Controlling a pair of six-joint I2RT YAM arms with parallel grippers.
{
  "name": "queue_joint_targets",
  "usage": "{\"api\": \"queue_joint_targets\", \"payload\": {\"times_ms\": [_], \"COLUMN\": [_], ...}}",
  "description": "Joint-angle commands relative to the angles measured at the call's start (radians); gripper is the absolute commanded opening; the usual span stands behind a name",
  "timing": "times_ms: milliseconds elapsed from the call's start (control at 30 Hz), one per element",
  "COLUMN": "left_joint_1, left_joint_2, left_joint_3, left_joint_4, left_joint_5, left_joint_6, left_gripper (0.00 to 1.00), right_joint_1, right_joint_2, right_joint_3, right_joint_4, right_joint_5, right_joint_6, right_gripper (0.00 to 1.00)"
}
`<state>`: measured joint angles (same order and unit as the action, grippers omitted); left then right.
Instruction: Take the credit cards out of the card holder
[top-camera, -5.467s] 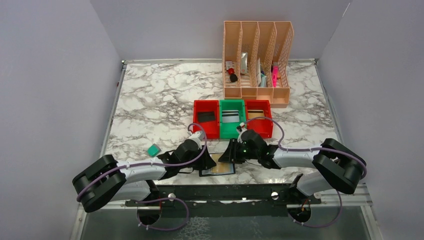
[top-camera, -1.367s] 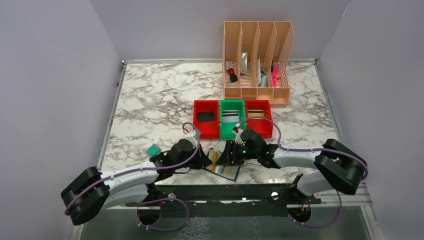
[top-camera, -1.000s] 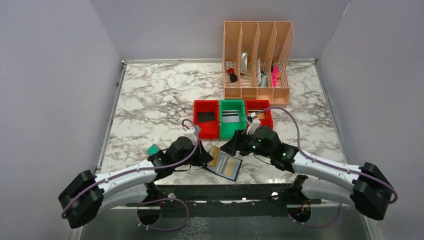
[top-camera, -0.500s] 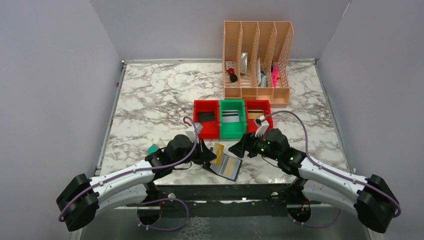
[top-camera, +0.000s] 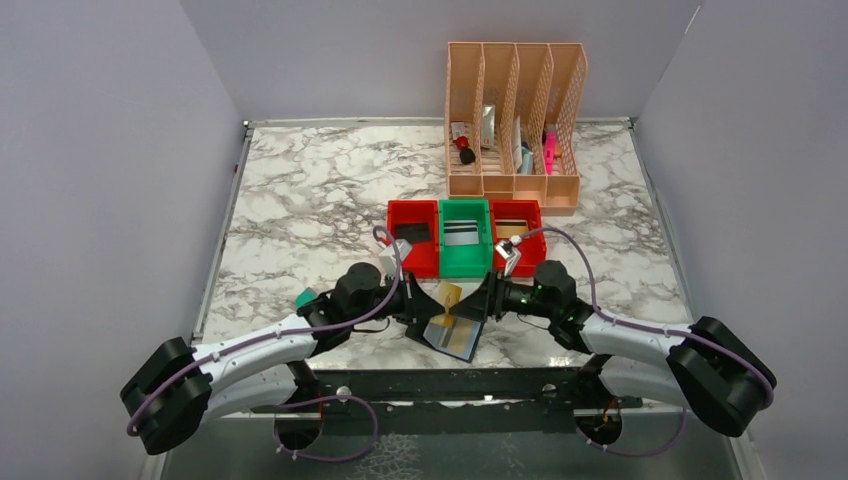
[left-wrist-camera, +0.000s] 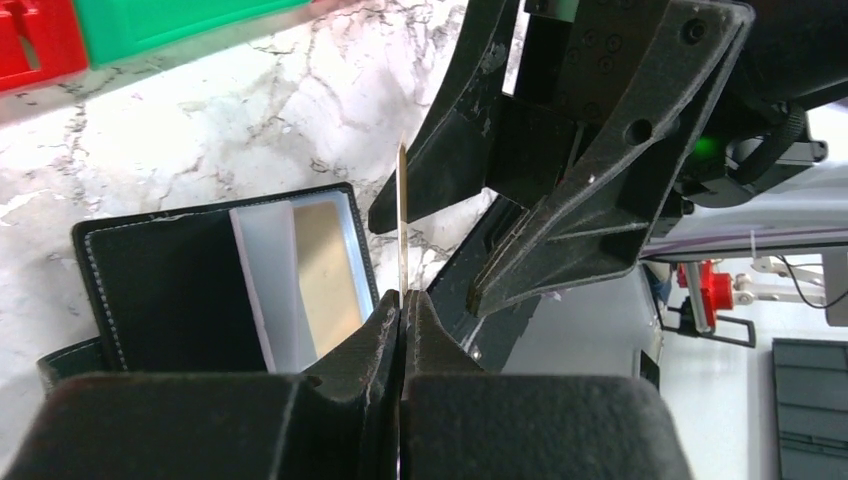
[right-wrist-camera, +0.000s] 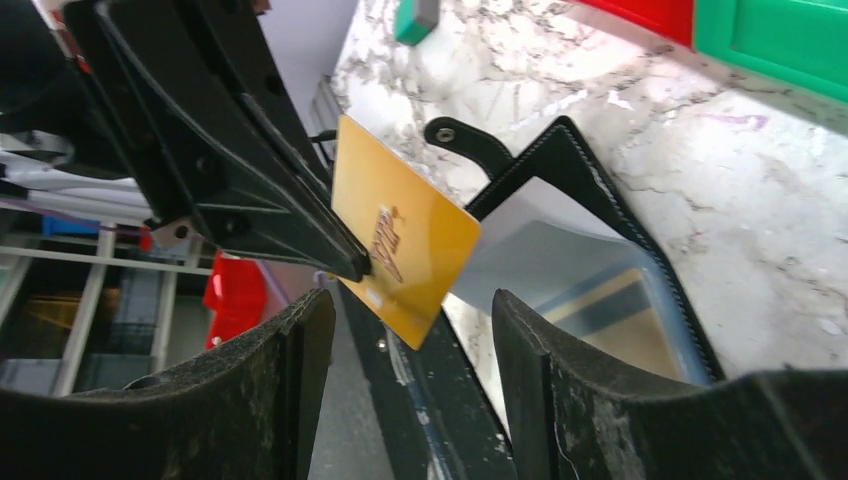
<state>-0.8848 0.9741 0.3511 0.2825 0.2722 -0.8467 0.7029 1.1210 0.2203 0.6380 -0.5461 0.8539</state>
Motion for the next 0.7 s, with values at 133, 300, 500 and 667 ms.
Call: {"api": "queue_joint_targets", "payload": {"times_ms": [133,300,500,667], "left_joint_1": [0.012,0.028,0.033,0.036], "left_joint_2": [-0.042,-0.058,-0.071,-0.061], "left_joint_3": [-0.014,-0.032,-0.048,-0.063], "left_joint_4": [0.103,0.123,0.162,0.232], "left_joint_5": [0.077,0.098,0.121,0.169], "left_joint_6": [-0.029,-0.048,-0.067,-0.094], "left_gripper": [0.0,0.0,0.0,0.0], "right_joint_1": [-0.005,-0.006,-0.013,-0.016], "right_joint_2": [0.02,0.031,0.025,0.028], "right_joint_3": [-0.024,-0.041,-0.057,-0.062], "right_joint_4": [0.206,0.313,0.393,0.451], "right_joint_5": [-0.042,-0.067,-0.099,-0.125], "right_joint_6": [0.081,0.12,0.137,0.167], "right_gripper": [0.52,0.43,0.35,0.31]}}
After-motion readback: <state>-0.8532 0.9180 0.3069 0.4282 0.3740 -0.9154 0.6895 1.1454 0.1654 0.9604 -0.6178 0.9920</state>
